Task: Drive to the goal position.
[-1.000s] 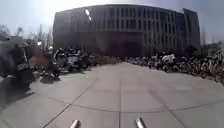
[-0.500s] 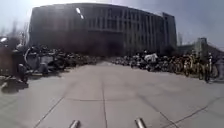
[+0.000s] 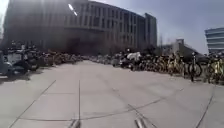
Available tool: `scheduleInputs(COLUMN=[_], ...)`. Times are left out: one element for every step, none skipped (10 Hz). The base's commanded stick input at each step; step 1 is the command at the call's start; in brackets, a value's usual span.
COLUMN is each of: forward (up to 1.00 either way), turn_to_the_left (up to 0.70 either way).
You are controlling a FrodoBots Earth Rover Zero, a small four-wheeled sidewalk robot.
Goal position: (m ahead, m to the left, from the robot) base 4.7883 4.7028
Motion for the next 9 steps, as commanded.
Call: scheduleInputs(forward=[1.0, 1.0, 1.0, 1.0, 1.0, 1.0, 1.0, 1.0, 1.0], turn_to_the_left=[0.0, 0.02, 0.18, 0.35, 0.35, 0.07, 0.0, 0.0, 0.0])
